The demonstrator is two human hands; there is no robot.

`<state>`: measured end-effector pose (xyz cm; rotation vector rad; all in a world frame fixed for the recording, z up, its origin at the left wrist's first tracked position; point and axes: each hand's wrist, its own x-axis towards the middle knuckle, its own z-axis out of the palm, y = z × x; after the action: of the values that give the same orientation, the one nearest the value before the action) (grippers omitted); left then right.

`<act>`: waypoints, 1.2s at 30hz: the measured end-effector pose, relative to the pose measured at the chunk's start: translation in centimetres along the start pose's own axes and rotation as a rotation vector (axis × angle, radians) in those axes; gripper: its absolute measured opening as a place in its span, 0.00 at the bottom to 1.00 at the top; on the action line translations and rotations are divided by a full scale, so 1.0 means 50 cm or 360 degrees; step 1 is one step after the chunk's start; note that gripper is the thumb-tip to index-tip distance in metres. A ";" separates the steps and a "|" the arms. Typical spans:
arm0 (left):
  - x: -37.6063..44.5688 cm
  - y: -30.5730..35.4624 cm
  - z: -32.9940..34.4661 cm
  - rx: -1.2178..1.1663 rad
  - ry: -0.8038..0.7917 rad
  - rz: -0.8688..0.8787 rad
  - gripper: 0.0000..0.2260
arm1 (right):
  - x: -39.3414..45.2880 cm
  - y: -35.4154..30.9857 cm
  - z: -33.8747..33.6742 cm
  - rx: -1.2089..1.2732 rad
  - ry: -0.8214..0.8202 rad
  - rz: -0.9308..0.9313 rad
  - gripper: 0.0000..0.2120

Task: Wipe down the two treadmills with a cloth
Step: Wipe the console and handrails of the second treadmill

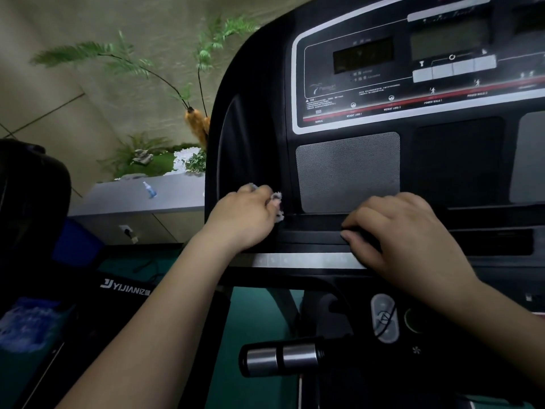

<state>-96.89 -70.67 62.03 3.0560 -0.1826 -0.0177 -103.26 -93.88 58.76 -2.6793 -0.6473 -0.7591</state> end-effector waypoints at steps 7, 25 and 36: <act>-0.052 -0.019 -0.015 -0.0238 0.0000 0.0304 0.08 | 0.001 -0.002 -0.001 0.0018 0.0006 0.0006 0.10; -0.012 0.009 0.001 0.0070 -0.0102 -0.0059 0.19 | -0.001 0.001 -0.002 0.0037 0.0050 0.0003 0.09; -0.080 0.038 0.020 -0.0195 0.0238 0.0380 0.21 | 0.004 -0.006 0.001 -0.0033 0.0033 0.0009 0.08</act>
<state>-101.10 -72.14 61.21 2.8773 -0.5136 0.2055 -103.22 -93.54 58.87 -2.6871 -0.6299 -0.7953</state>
